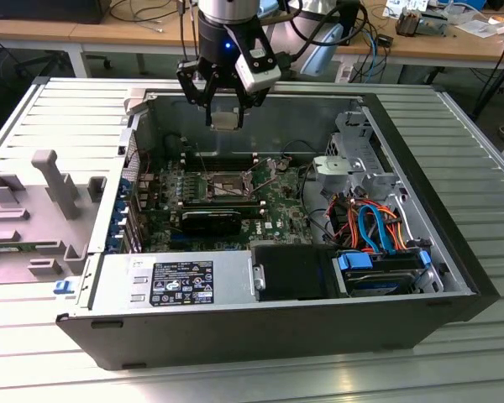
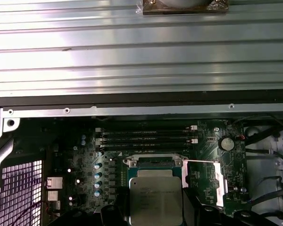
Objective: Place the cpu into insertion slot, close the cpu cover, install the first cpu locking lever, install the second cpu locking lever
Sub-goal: 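Place the cpu into insertion slot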
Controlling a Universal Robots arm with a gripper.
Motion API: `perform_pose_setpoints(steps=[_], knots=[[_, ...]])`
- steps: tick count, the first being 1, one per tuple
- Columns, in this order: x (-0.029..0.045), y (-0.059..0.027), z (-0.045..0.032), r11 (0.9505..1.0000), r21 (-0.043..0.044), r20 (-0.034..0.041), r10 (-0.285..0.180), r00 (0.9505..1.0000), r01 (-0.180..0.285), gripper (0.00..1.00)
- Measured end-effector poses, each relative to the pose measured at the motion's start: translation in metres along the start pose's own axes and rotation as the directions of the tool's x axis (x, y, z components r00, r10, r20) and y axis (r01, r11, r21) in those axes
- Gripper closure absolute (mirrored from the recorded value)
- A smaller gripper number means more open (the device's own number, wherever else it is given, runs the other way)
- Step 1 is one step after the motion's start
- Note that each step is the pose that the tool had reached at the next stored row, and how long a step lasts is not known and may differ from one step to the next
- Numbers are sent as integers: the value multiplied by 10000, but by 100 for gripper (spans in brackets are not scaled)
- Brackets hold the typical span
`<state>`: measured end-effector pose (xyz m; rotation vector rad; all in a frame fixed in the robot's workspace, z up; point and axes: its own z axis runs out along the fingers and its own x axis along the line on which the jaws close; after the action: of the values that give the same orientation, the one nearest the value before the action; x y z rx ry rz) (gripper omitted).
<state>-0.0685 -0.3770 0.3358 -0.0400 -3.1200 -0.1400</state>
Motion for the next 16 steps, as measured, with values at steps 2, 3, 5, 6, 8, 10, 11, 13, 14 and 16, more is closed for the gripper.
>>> perform_pose_setpoints(steps=[2, 3, 5, 6, 8, 10, 11, 13, 14, 16], knots=[[0, -3, 22, 10000, 0, 0, 0, 10000, 0, 45], [0, -4, 24, 10000, 0, -1, 0, 10000, 0, 45], [0, -4, 27, 10000, 0, 0, 0, 10000, 0, 45], [0, -4, 28, 10000, 0, 0, 0, 10000, 0, 45], [-1, -6, 43, 10000, 0, -1, 0, 10000, 0, 45], [-1, -7, 45, 10000, 0, -1, 0, 10000, 0, 45], [-1, -7, 47, 10000, 0, -1, -1, 10000, 1, 45], [-1, -8, 51, 10000, 0, 0, 0, 10000, 0, 45], [-1, -8, 53, 10000, 0, 0, 0, 10000, 0, 45], [-2, -13, 98, 10000, 0, -1, 0, 10000, 0, 45]])
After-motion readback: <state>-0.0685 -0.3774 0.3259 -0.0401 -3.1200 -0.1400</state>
